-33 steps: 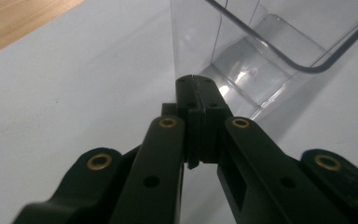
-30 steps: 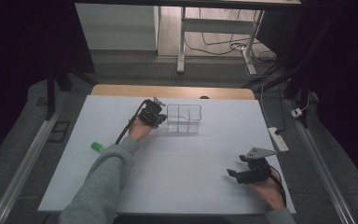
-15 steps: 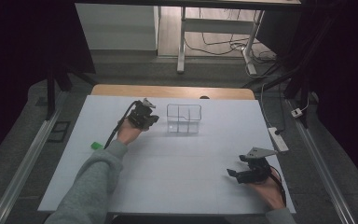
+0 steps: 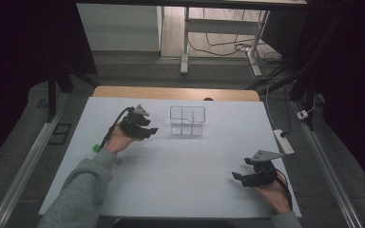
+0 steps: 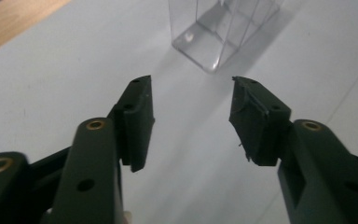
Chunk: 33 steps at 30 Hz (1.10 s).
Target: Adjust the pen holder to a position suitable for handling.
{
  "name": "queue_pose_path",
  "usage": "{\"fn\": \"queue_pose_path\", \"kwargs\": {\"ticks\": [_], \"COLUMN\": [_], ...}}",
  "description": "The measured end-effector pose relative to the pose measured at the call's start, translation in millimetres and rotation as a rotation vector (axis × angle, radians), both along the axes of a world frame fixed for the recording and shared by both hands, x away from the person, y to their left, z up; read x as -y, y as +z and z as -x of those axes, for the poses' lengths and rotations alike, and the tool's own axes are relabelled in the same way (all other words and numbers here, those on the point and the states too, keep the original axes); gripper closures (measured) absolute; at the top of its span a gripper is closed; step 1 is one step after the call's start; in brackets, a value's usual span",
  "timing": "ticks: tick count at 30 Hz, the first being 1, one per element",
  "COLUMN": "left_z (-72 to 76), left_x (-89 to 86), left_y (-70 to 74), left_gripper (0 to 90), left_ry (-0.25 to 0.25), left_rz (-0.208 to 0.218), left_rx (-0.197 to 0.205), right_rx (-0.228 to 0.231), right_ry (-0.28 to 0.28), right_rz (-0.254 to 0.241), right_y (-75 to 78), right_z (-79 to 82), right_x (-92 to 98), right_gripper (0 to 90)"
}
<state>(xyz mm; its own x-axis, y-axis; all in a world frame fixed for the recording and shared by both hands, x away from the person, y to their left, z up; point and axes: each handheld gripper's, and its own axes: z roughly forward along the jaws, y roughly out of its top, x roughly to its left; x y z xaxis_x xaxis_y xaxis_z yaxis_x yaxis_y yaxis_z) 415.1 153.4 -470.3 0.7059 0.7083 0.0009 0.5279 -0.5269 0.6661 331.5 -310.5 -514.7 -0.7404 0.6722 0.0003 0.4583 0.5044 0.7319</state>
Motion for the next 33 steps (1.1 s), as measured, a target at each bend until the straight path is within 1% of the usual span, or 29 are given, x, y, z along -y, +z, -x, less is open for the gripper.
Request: {"fn": "queue_pose_path", "kwargs": {"ticks": [2, 6, 9, 14, 21, 25, 33], "left_z": [5.0, 15.4, 22.7, 37.6, 59.0, 68.9, 78.7], "left_x": [-4.9, -17.8, -26.7, -42.7, -67.2, -85.0, -119.5], "left_y": [-0.4, 0.1, 0.5, 0.6, -0.9, -0.9, 0.0], "left_gripper": [43.7, 40.0, 38.1, 36.5, 36.2, 35.9, 36.4], "left_ry": [0.003, 0.022, 0.031, 0.059, 0.087, 0.112, 0.177], "left_rz": [-0.003, 0.022, 0.028, 0.039, 0.039, 0.025, -0.011], "left_rx": [-0.003, -0.003, -0.002, 0.009, 0.032, 0.044, 0.051], "right_rx": [0.002, 0.001, 0.003, 0.008, 0.011, 0.01, 0.01], "right_ry": [0.003, 0.004, 0.004, 0.006, 0.011, 0.01, 0.008], "right_rz": [0.002, 0.005, 0.008, 0.005, 0.009, 0.009, 0.008], "right_y": [0.1, -0.2, 0.3, 1.3, 1.3, 1.3, 1.3], "right_z": [0.1, 0.7, 1.6, 2.9, 3.4, 3.3, 3.1], "right_x": [-0.5, -0.8, -0.3, -0.3, -2.1, -2.2, -2.5], "right_gripper": [17.7, 17.7, 17.7, 17.7, 17.7, 17.7, 17.7]}}
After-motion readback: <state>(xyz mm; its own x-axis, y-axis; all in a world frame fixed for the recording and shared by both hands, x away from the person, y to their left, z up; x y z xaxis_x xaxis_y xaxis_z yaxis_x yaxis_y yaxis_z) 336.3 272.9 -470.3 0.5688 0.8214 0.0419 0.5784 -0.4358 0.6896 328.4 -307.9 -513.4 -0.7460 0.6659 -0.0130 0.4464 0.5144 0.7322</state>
